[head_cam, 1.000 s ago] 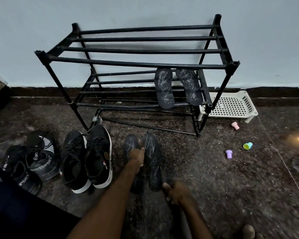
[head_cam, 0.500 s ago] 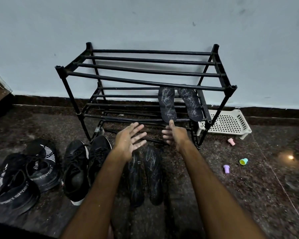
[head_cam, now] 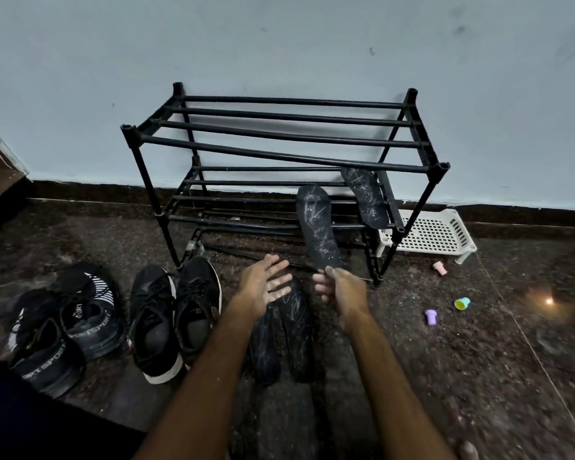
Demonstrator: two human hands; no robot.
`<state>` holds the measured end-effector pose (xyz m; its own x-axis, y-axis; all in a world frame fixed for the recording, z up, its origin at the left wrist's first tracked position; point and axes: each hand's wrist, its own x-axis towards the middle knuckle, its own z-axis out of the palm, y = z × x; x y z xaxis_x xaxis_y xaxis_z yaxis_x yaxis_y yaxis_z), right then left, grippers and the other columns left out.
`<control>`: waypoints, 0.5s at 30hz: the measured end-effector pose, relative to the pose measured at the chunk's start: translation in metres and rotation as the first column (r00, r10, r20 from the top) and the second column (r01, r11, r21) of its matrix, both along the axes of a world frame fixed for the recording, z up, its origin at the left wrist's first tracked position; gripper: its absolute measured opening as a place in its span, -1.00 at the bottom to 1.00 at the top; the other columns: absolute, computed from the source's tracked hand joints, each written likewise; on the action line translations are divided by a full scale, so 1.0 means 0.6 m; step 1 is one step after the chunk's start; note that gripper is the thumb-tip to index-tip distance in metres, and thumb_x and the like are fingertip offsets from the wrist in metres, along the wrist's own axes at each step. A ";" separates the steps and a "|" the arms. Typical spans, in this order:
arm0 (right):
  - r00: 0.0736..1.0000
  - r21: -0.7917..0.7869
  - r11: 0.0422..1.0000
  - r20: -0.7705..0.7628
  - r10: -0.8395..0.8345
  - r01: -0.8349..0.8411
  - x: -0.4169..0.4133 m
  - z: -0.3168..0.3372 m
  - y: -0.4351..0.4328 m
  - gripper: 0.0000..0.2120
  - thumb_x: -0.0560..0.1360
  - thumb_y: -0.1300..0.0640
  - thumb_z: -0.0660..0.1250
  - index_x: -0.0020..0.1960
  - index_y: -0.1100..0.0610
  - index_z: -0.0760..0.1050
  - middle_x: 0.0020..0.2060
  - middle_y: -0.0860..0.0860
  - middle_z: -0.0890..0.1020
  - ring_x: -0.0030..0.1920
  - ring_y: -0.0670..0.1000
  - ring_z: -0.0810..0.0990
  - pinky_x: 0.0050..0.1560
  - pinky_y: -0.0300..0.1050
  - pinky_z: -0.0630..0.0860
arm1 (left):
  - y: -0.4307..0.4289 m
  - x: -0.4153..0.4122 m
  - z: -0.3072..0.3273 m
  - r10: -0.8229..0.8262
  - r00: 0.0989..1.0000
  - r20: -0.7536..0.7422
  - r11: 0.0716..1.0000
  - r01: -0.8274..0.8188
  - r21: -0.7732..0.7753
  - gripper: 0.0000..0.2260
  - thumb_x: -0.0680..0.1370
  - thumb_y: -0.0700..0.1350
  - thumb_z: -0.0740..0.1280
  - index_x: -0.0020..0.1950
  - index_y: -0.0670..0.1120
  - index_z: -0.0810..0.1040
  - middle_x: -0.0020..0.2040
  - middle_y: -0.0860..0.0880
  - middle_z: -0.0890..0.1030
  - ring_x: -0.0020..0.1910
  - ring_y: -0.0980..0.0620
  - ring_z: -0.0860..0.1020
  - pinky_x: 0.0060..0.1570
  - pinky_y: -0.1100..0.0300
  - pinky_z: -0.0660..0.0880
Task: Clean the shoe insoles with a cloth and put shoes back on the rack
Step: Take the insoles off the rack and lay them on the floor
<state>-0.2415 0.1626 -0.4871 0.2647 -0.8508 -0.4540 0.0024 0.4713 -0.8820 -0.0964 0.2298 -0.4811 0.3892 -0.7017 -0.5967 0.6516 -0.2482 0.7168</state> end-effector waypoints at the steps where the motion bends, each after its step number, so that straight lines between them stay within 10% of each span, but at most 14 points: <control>1: 1.000 -0.027 0.999 -0.006 0.019 -0.019 -0.016 -0.004 0.020 -0.79 0.62 0.19 0.21 -0.14 0.16 0.56 -0.29 0.04 0.68 -0.44 -0.11 0.51 -0.45 -0.26 0.34 | -0.010 -0.014 -0.008 -0.010 1.000 -0.019 1.000 0.010 0.008 -0.58 0.69 0.03 0.11 0.49 -0.17 0.34 0.37 -0.14 0.52 0.26 -0.21 0.52 0.03 -0.07 0.52; 12: 0.991 0.032 0.995 -0.099 0.094 -0.091 -0.198 -0.109 0.107 -0.74 0.63 0.18 0.24 -0.23 0.16 0.50 -0.30 0.07 0.67 -0.48 -0.12 0.48 -0.50 -0.28 0.33 | -0.100 -0.126 -0.081 -0.101 0.995 -0.023 0.993 0.102 0.066 -0.31 0.56 0.36 0.05 0.46 -0.12 0.39 0.34 -0.21 0.53 0.19 -0.18 0.57 -0.02 -0.11 0.56; 15: 0.994 0.089 0.994 -0.086 0.063 -0.055 -0.216 -0.139 0.109 -0.76 0.63 0.19 0.24 -0.21 0.16 0.50 -0.33 0.05 0.65 -0.48 -0.12 0.47 -0.50 -0.29 0.31 | -0.103 -0.137 -0.115 -0.180 0.984 0.011 0.972 0.176 0.153 -0.20 0.48 0.42 0.09 0.56 -0.08 0.22 0.50 -0.20 0.34 0.42 -0.24 0.39 0.32 -0.29 0.37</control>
<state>-0.3713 0.2280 -0.5706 0.2685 -0.7913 -0.5493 -0.1041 0.5431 -0.8332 -0.1785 0.1680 -0.5502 0.2821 -0.6636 -0.6928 0.5697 -0.4652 0.6775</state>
